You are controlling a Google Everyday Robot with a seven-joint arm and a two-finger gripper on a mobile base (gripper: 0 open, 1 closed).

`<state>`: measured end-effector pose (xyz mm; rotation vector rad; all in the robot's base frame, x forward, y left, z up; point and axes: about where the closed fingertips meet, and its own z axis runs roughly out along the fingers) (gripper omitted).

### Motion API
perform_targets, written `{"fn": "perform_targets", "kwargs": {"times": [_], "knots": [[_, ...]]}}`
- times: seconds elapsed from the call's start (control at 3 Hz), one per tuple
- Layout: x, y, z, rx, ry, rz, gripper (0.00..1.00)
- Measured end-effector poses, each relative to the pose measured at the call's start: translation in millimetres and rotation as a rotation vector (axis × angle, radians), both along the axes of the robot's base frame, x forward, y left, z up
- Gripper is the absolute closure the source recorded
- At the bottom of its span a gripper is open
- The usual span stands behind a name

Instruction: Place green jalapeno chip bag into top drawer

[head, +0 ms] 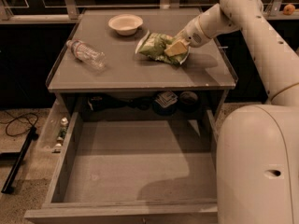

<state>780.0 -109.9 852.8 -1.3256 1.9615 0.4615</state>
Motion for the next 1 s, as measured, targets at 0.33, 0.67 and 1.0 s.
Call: {"fn": "perform_targets", "kwargs": {"times": [0.33,0.67,1.0], "knots": [[-0.1,0.1,0.0,0.000,0.000,0.000,1.00],[-12.7,1.4,4.0,-0.012,0.006,0.033,1.00],[-35.1,-4.9,15.1,0.007,0.017,0.064,1.00]]}}
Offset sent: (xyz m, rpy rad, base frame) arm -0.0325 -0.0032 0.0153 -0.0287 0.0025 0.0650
